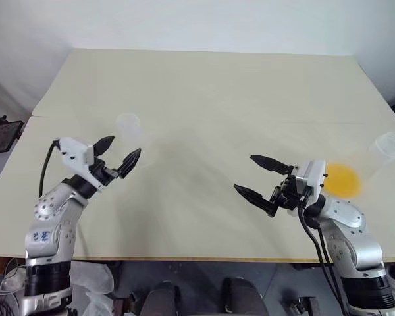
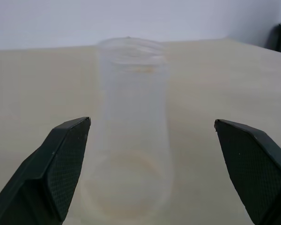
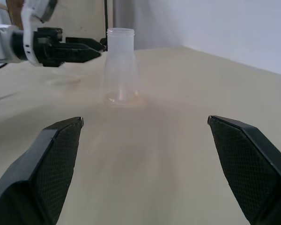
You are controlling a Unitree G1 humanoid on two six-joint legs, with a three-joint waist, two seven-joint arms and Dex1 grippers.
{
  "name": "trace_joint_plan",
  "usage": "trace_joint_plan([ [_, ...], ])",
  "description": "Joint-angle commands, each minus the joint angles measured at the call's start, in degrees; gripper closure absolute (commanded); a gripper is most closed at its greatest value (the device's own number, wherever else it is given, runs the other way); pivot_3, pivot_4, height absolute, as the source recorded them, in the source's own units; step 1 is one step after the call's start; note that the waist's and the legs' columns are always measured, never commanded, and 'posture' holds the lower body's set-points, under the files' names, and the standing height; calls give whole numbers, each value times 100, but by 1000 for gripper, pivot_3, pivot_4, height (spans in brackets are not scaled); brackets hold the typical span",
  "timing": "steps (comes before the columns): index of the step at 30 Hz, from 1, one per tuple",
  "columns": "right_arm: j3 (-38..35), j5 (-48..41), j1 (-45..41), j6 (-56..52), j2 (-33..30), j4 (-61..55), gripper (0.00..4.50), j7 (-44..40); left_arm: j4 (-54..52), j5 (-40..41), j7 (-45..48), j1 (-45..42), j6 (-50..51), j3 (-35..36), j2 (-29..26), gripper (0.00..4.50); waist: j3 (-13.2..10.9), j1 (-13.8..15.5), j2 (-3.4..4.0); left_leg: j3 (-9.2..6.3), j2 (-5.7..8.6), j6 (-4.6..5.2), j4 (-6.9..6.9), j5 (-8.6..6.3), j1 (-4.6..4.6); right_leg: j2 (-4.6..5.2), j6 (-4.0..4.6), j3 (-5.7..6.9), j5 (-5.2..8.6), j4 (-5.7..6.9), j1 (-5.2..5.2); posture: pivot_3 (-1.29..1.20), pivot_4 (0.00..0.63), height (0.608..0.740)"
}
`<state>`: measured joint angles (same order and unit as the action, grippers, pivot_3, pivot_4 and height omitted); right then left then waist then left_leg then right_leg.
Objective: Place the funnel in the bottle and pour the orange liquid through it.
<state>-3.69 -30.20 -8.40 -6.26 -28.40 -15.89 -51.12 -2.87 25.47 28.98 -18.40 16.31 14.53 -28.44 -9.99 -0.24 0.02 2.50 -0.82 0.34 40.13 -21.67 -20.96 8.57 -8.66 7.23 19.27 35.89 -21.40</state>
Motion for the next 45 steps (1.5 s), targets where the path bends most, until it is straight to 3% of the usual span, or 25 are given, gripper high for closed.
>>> trace_joint_plan([
  [1, 16, -37, 46, 22, 29, -374, 38, 59, 330, -315, -309, -515, -10, 8, -82, 0, 0, 7, 0, -1, 0, 0, 3, 0, -2, 0, 0, 1, 0, 0, 0, 0, 150, 740],
  [15, 42, -22, -86, 50, 77, -381, 38, 260, 1413, -579, -99, -1495, -307, -292, 187, 0, 0, 12, 0, -4, 3, 0, 6, 0, -9, 2, 0, 8, 0, 0, 0, 0, 150, 740],
  [18, 19, -7, -68, 78, 71, -361, 0, 267, 1511, -606, -69, -1566, -374, -280, 192, 590, 0, 11, -1, -4, 3, 0, 6, 0, -10, 2, 0, 11, 0, 0, 0, 0, 150, 740],
  [22, 16, 11, 65, 103, 76, -419, 0, 300, 1466, -549, 26, -1523, -382, -243, 189, 1871, 0, 9, -1, -4, 3, 0, 6, 0, -10, 2, 0, 12, 0, 1, 0, 0, 150, 740],
  [24, 11, 30, 152, 119, 70, -453, 0, 323, 1457, -531, 37, -1518, -371, -220, 199, 2141, 0, 10, -1, -4, 3, 0, 6, 0, -10, 2, 0, 12, 0, 1, 0, 0, 150, 740],
  [27, -62, 62, 304, 134, 29, -531, 0, 401, 1413, -467, 185, -1560, -350, -284, 241, 2141, 0, 11, -1, -4, 3, 0, 6, 0, -10, 2, 0, 13, 0, 1, 0, 0, 150, 740],
  [34, -1073, 32, 1329, 146, -223, -990, 0, 735, 1567, -683, 1769, -2320, -782, -1584, 750, 2141, -2, 180, -4, 6, 16, 3, 23, -2, -31, 8, -2, 25, -1, 0, 10, 0, 150, 740],
  [38, -1557, 26, 2009, 197, -209, -1290, 0, 852, 2653, -1054, 2150, -3108, -1363, -2148, 1457, 2141, -2, 176, -4, 21, 13, 3, 9, -1, -26, 6, -2, 32, -1, -3, 6, 0, 150, 740],
  [45, -1535, 87, 2292, 228, -38, -1718, 0, 1186, 4322, -1490, 2083, -3946, -2285, -2209, 2114, 2141, -3, 87, -5, 68, 0, 4, 2, 0, -12, 4, -2, 24, -1, -8, -8, 0, 150, 740],
])
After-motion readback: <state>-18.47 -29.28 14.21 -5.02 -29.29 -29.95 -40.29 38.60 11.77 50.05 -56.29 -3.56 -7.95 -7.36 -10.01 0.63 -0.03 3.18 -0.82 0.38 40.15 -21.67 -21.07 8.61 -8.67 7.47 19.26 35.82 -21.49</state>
